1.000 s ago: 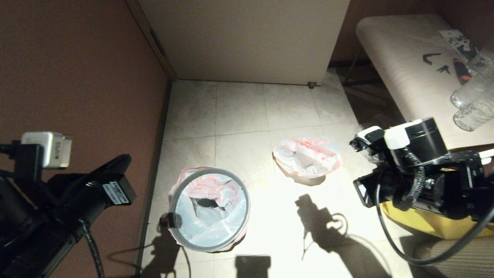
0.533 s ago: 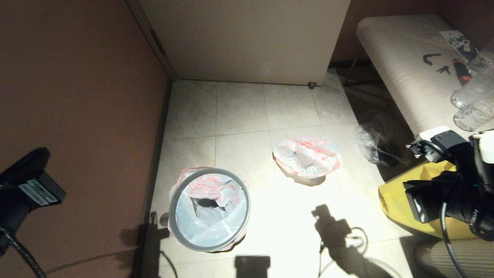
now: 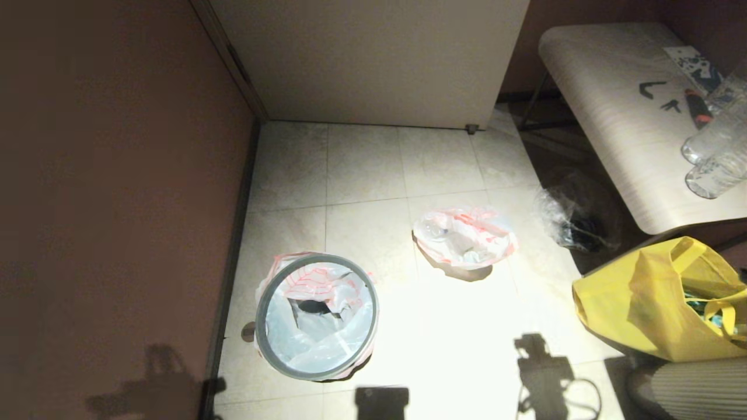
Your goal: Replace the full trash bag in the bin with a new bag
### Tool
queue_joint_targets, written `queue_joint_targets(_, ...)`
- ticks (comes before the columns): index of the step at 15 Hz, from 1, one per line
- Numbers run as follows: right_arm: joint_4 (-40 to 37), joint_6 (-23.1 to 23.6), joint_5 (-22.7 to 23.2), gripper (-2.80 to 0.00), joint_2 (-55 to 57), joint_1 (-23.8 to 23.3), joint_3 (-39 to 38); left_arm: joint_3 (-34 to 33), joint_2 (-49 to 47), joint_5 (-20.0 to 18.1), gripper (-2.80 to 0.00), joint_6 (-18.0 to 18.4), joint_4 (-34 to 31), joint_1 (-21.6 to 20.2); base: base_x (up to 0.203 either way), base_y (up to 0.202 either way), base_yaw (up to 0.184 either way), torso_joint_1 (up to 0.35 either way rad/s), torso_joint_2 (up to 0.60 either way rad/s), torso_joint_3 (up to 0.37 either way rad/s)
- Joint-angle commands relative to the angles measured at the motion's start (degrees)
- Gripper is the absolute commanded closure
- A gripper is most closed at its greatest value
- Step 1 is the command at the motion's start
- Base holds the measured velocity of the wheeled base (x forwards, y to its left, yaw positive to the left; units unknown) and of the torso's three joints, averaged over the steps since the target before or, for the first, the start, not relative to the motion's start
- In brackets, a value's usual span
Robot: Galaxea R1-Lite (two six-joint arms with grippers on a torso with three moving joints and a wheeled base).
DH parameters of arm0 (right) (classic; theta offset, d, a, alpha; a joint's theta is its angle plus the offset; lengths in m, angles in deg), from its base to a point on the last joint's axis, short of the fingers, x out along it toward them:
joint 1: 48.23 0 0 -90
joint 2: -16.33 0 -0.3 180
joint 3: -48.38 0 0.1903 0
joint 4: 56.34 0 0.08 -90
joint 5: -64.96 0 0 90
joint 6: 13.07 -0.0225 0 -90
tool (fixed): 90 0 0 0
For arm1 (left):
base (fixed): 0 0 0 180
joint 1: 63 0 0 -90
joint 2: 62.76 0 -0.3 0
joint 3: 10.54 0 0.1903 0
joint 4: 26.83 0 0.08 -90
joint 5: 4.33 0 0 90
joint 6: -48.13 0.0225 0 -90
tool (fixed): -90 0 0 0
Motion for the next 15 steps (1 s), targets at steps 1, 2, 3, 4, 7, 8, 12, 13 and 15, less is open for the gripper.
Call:
queue_joint_targets(1,-0.05,0.64,-0.06,0.00,-8.36,-2.92,-2.12,-1.13,12.75,0.20,0.00,-0.34,-6.69,-0.49,0.000,0.000,0.000,0.000,0.00,0.000)
queue_joint_targets(2,-0.14,1.62,0.03,0.00,-11.45,-4.30,-3.61,-2.02,16.93,0.21,0.00,-1.04,-10.53,-1.13,0.000,0.000,0.000,0.000,0.00,0.000)
queue_joint_targets(3,-0.18,2.73,0.14,0.00,-13.98,-5.62,-4.81,-3.11,20.25,0.16,0.00,-1.87,-13.22,-2.10,0.000,0.000,0.000,0.000,0.00,0.000)
queue_joint_targets(4,-0.28,3.87,0.42,0.00,-16.78,-7.02,-6.13,-4.11,23.99,0.10,0.00,-2.47,-16.37,-2.85,0.000,0.000,0.000,0.000,0.00,0.000)
queue_joint_targets(7,-0.56,6.15,1.20,0.00,-25.55,-9.47,-10.63,-6.18,34.11,-1.72,0.00,-3.48,-27.67,-3.25,0.000,0.000,0.000,0.000,0.00,0.000)
queue_joint_targets(8,-0.80,6.46,1.28,0.00,-28.83,-10.10,-12.44,-7.81,35.42,-2.93,0.00,-4.22,-29.38,-3.25,0.000,0.000,0.000,0.000,0.00,0.000)
queue_joint_targets(12,-6.02,5.75,1.31,0.00,-38.22,-12.66,-17.07,-12.07,35.27,-11.96,0.00,-5.46,-30.72,-3.23,0.000,0.000,0.000,0.000,0.00,0.000)
queue_joint_targets(13,-6.90,4.31,1.58,0.00,-39.06,-14.64,-17.41,-12.20,35.27,-14.96,0.00,-5.11,-30.90,-3.25,0.000,0.000,0.000,0.000,0.00,0.000)
queue_joint_targets(15,-9.71,3.85,3.70,0.00,-43.31,-16.29,-18.54,-12.39,35.27,-18.26,0.00,-2.31,-30.97,-3.41,0.000,0.000,0.000,0.000,0.00,0.000)
